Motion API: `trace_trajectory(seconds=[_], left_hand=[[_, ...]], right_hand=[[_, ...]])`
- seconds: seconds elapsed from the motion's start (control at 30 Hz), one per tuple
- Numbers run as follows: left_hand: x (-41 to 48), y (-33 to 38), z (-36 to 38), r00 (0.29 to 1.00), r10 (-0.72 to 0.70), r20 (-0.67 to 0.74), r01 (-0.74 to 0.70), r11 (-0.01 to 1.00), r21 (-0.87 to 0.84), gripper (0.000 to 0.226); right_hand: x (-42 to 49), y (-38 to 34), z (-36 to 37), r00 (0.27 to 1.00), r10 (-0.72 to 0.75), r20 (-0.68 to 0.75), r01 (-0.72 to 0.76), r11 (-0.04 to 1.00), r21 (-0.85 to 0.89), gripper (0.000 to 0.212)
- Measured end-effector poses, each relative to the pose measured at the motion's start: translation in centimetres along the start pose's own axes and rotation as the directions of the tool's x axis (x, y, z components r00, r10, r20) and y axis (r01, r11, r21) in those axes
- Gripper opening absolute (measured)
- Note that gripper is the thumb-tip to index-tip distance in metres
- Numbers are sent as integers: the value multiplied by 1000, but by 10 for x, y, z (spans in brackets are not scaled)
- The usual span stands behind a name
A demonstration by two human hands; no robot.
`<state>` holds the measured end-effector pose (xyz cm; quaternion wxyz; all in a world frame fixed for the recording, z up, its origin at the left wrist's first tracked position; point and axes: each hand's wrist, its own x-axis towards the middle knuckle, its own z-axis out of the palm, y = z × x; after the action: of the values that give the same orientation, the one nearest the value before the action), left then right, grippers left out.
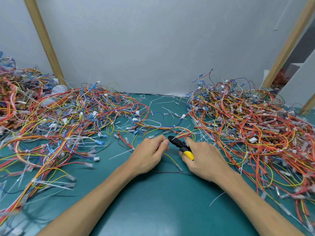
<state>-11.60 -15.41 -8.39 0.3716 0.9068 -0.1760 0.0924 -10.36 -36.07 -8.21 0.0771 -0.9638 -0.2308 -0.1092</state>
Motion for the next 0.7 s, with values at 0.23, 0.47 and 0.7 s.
trace_trajectory(seconds=[0.23,0.47,0.7], left_hand=[[1,0,1,1000,3,-3,-3,1000,7,27],[0,0,1,1000,14,5,-14,1000,28,26],[0,-1,2,1000,28,8,-28,999,42,25]], right_hand=[[-1,-1,-2,1000,7,18,-7,999,35,25],[-1,-4,-5,999,27,37,-30,996,86,27],[0,-3,-5,998,27,56,-33,993,116,26]])
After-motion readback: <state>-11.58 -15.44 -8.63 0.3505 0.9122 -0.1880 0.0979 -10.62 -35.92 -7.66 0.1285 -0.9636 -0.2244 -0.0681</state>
